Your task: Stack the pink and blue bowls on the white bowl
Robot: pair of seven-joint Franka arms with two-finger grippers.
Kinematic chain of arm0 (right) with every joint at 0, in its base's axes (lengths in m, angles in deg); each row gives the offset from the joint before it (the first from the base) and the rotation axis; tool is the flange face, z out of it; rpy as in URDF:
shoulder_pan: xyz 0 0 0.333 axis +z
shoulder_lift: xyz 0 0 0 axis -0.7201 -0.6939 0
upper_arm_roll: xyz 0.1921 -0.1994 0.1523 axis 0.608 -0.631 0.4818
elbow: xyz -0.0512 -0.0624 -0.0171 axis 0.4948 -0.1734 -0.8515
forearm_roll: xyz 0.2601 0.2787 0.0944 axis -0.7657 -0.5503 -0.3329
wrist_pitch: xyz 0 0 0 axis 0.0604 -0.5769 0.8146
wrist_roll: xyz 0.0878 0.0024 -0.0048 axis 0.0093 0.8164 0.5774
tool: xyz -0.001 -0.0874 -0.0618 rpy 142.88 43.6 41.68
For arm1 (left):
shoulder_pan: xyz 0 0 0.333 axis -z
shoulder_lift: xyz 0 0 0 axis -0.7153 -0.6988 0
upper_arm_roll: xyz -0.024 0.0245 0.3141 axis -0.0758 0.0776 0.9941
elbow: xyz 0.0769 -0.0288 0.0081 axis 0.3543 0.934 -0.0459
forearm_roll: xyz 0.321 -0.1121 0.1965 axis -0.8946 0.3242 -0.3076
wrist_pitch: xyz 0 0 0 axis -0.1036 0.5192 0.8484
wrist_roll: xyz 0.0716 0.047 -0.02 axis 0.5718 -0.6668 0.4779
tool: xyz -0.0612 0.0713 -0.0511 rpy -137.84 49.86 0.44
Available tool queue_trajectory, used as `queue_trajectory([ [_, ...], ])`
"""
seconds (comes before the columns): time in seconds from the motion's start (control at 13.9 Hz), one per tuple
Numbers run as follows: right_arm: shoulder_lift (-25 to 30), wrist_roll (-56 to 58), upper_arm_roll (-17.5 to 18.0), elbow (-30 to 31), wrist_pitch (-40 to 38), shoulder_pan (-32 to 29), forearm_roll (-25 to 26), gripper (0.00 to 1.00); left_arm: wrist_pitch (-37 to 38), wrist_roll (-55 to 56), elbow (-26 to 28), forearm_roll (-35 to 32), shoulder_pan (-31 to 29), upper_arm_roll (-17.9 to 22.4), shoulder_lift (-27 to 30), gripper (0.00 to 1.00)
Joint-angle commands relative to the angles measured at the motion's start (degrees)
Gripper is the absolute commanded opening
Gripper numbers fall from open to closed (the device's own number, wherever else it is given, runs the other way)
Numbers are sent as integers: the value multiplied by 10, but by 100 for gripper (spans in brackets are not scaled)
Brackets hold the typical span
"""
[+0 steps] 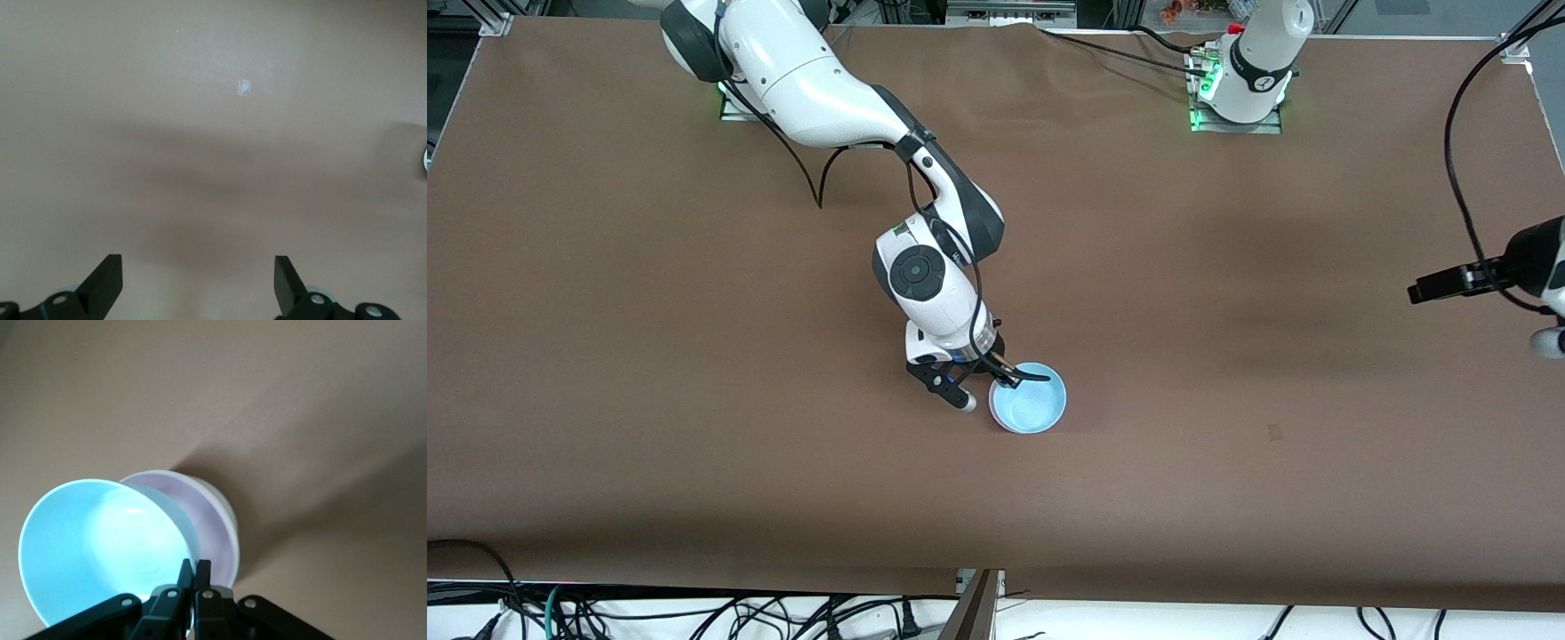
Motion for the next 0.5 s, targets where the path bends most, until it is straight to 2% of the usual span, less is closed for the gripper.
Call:
queue_trajectory([
  [0.0, -7, -6, -3, -22, -24, 1, 14, 0, -6, -9, 64, -16, -49, -71, 42, 100],
  [0.43, -10, -7, -3, -18, -21, 1, 16, 0, -7, -11, 86, -29, -46, -75, 59, 100],
])
